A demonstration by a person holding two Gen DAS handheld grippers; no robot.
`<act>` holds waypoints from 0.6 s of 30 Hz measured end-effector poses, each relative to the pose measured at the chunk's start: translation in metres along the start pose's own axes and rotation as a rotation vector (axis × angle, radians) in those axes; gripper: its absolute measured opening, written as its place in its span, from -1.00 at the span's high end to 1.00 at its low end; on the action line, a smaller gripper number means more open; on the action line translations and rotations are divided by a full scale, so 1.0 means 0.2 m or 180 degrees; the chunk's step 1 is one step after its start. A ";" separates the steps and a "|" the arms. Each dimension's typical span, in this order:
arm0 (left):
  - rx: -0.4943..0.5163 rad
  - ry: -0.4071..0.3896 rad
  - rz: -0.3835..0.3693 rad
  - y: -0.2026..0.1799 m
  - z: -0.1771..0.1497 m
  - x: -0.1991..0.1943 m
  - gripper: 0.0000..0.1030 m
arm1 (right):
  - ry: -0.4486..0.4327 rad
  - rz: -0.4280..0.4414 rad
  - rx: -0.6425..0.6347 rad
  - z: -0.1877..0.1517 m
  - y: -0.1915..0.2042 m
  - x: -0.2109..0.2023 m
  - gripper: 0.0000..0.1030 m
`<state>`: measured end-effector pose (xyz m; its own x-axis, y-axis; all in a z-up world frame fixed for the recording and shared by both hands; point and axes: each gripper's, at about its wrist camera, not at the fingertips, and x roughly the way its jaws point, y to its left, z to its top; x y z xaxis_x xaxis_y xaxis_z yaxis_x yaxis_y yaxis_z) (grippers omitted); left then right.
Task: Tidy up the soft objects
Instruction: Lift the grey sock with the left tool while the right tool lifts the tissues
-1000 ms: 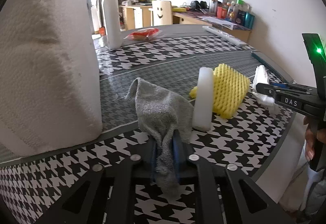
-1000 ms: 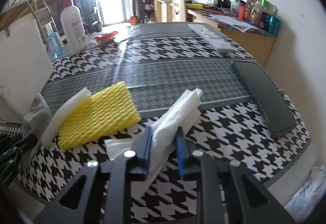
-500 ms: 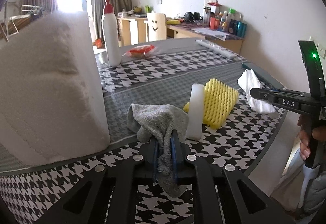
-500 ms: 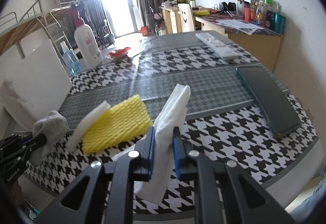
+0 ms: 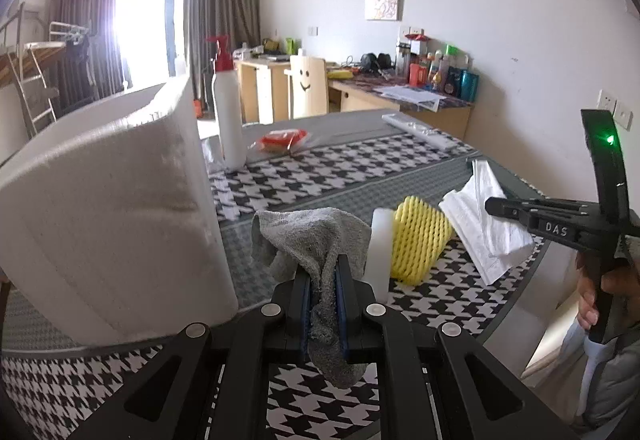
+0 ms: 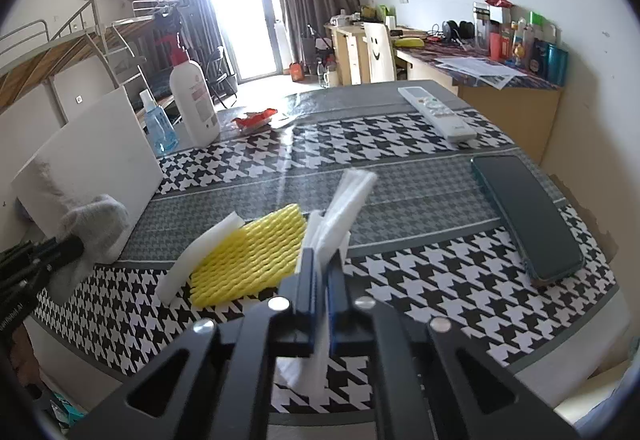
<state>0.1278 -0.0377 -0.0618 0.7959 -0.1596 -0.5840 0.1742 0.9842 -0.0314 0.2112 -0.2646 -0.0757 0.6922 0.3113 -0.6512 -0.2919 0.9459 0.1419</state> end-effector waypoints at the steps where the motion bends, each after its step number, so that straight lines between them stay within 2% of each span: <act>1: 0.0002 -0.0024 -0.0005 0.00 0.01 -0.01 0.77 | -0.0007 0.0006 -0.0008 0.00 0.00 -0.01 0.87; 10: 0.0038 -0.0201 -0.0002 0.00 0.07 -0.09 0.78 | 0.0330 -0.0078 -0.0169 -0.07 0.03 0.09 0.81; 13: 0.0067 -0.0290 -0.0004 0.00 0.11 -0.13 0.78 | 0.0391 -0.0069 -0.0157 -0.08 0.04 0.12 0.62; 17: 0.0108 -0.0388 -0.0002 -0.01 0.14 -0.17 0.78 | 0.0404 -0.0044 -0.0124 -0.09 0.04 0.14 0.16; 18: 0.0112 -0.0413 0.0000 -0.01 0.15 -0.19 0.78 | 0.0402 -0.0038 -0.0118 -0.09 0.04 0.14 0.12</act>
<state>0.1153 -0.0365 -0.0151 0.8638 -0.1702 -0.4742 0.1925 0.9813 -0.0016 0.2164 -0.2494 -0.1068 0.6077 0.2838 -0.7417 -0.3099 0.9447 0.1076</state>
